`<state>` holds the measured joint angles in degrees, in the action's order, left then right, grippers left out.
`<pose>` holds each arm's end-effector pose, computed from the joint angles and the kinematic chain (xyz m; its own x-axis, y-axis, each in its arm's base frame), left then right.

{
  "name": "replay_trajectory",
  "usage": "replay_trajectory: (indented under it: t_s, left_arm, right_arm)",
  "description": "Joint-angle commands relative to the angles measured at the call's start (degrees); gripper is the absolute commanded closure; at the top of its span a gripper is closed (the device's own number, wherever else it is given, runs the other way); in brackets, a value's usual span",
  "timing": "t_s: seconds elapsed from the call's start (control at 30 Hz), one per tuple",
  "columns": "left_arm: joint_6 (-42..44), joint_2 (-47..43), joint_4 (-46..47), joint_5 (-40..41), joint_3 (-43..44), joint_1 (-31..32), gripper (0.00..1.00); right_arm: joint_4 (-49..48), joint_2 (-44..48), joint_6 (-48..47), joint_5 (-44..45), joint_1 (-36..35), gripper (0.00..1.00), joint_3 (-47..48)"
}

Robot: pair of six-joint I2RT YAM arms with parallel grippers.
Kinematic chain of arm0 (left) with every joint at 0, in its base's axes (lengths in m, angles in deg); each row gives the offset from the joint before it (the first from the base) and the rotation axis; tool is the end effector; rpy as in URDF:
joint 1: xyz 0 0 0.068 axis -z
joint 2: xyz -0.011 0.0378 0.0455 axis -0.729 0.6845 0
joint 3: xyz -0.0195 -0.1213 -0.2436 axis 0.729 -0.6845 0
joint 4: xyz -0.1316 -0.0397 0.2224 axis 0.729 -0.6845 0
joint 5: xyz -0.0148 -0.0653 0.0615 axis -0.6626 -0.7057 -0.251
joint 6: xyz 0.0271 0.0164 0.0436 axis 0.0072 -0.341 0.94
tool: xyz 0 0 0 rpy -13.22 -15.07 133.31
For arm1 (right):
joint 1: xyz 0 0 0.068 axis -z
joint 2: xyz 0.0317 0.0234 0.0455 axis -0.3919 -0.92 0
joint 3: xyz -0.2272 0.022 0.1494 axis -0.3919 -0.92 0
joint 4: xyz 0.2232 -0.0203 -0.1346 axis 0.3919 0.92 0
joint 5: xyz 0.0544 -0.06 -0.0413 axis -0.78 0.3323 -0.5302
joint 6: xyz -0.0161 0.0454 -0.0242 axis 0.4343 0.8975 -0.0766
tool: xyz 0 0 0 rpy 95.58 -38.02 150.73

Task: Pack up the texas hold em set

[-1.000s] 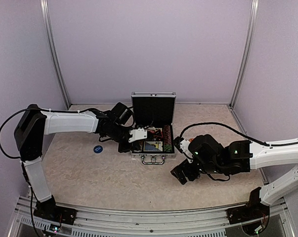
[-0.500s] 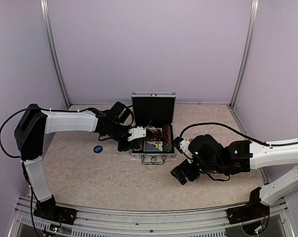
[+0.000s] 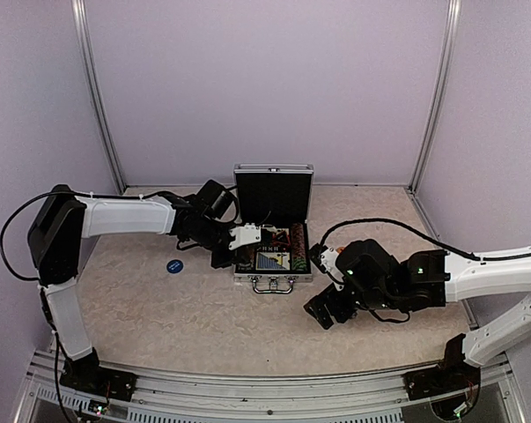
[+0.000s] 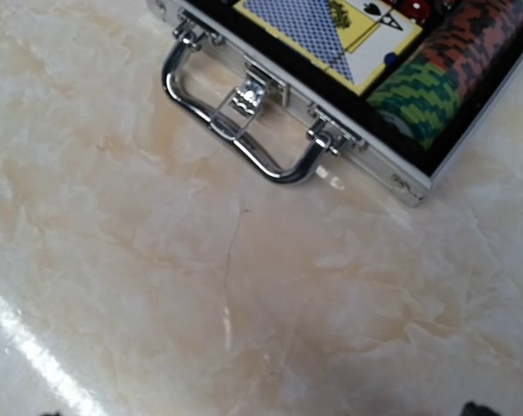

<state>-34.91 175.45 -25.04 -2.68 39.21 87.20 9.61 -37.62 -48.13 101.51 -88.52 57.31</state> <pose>0.2989 -0.2678 0.1957 0.1249 0.8304 -0.5430 0.9683 0.0174 0.2494 0.1162 0.2300 0.2296 -0.5839 -0.4090 -0.7013 -0.6166 0.7853 0.0554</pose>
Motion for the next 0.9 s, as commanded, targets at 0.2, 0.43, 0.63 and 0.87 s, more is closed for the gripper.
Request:
replay_trajectory:
  t_s: [0.2, 0.43, 0.63, 0.87]
  left_arm:
    - [0.05, 2.32, 1.26, 0.92, 2.35, -0.41, 1.00]
    - [-0.34, 2.84, 0.87, 0.71, 2.71, -0.41, 0.70]
    - [-0.84, 1.87, 2.09, 2.86, 1.62, -0.42, 0.49]
    - [-2.89, -0.29, 4.03, 6.49, 1.69, -0.41, 0.46]
  right_arm:
    - [0.30, 0.83, 0.35, -0.36, 0.40, 0.00, -0.56]
    - [0.30, 0.90, 0.33, -0.34, 0.54, 0.00, -0.60]
    - [0.79, 1.53, 0.43, -0.14, 0.50, 0.00, -0.69]
    - [1.69, 4.93, 2.08, 0.96, 0.86, 0.00, -1.48]
